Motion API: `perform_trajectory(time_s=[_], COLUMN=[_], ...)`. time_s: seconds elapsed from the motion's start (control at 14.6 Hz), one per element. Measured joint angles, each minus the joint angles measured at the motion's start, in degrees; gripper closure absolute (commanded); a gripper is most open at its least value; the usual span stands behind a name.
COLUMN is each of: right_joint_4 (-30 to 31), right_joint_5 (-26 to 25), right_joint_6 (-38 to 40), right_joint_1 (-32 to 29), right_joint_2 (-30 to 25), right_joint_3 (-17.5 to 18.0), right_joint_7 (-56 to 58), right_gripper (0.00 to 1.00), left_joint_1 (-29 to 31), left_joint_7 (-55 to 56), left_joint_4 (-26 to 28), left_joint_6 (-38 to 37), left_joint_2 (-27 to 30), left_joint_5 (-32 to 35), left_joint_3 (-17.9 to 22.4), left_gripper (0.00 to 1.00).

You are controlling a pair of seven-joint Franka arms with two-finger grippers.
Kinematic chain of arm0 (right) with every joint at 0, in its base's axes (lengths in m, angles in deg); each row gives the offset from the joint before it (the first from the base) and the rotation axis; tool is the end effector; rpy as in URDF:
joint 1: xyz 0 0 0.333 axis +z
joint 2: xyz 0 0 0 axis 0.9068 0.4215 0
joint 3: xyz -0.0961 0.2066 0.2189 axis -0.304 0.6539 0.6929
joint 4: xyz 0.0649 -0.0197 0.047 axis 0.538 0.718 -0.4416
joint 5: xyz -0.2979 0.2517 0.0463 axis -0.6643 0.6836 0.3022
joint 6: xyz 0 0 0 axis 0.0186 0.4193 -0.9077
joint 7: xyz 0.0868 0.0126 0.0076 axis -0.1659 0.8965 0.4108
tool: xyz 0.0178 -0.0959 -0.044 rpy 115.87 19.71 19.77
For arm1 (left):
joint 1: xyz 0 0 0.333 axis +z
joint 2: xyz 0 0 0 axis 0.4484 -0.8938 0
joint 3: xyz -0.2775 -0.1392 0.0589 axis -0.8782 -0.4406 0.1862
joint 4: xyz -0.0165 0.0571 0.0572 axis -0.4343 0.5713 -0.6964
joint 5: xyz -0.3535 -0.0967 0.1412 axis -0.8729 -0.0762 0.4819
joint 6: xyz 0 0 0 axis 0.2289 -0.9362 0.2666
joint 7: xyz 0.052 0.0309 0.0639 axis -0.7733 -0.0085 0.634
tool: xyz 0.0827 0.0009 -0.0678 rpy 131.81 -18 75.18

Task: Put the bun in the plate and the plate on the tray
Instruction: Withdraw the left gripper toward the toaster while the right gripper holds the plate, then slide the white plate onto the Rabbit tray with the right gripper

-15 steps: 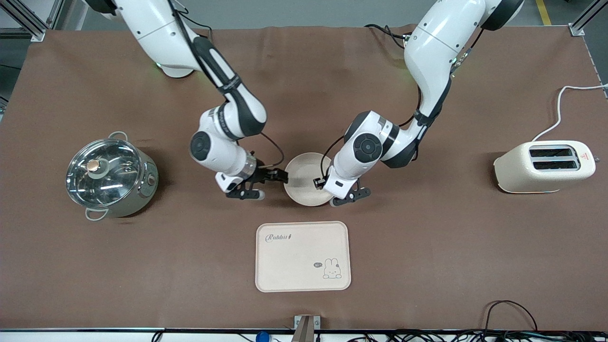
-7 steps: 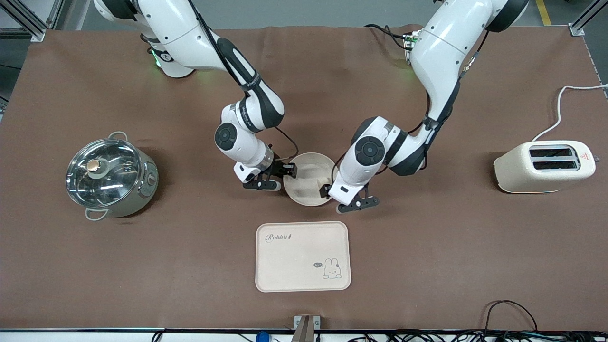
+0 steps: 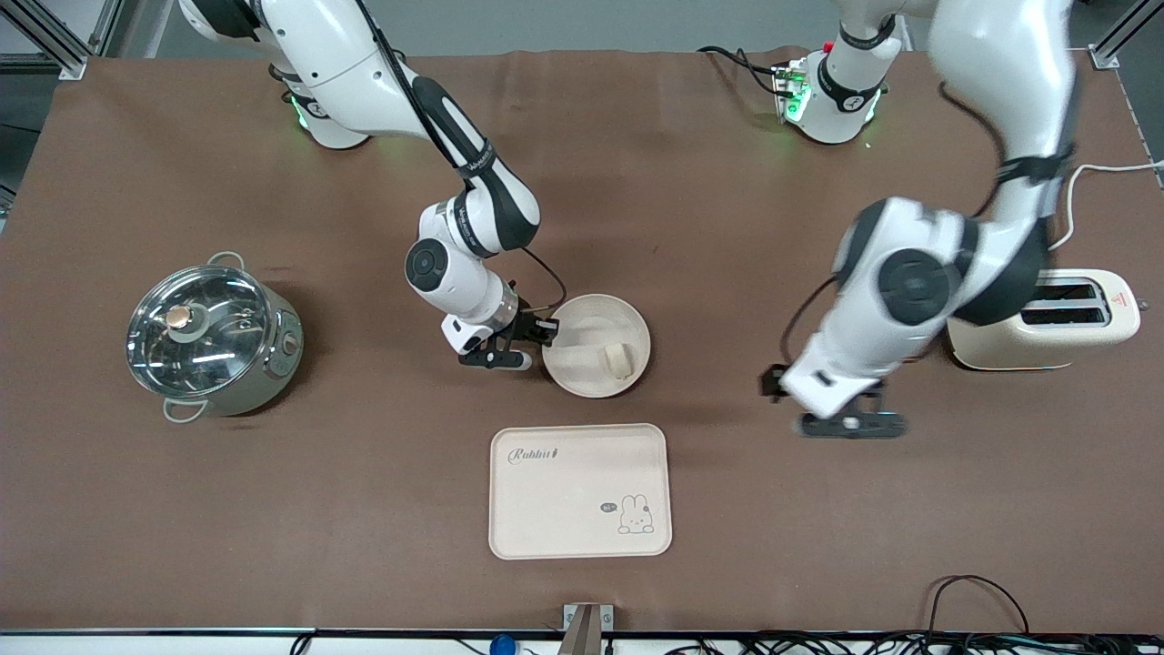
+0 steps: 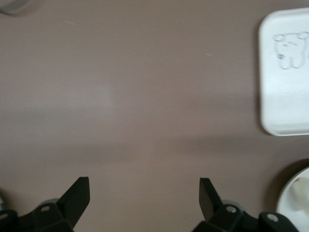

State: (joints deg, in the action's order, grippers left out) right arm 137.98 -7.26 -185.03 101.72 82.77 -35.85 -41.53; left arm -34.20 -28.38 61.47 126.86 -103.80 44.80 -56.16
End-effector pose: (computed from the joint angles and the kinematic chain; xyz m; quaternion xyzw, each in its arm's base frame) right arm 0.5183 0.3885 0.1813 -0.9786 0.0731 0.0128 0.1917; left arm 0.6572 -0.1915 0.4128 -0.9984 0.0318 -0.0379 0.0288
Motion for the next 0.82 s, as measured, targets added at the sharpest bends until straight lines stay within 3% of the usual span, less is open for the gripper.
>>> perform_trajectory(time_s=[0.41, 0.82], right_joint_4=[0.23, -1.26], right_joint_5=[0.00, 0.07], right_joint_6=[-0.01, -0.49], right_joint_1=[0.30, -1.82], right_joint_2=[-3.41, -7.07], right_joint_3=[0.06, -0.39], right_joint_7=[-0.01, -0.62], right_gripper=[1.00, 1.00], left_joint_1=[6.98, 6.78], left_joint_7=[-5.23, -5.38], left_joint_4=[-0.87, 6.38], left_joint_6=[-15.93, -17.00], left_joint_2=[13.51, 25.87], left_joint_5=[-4.03, -5.34], left_joint_3=[-0.07, -0.53], left_gripper=[0.00, 0.00])
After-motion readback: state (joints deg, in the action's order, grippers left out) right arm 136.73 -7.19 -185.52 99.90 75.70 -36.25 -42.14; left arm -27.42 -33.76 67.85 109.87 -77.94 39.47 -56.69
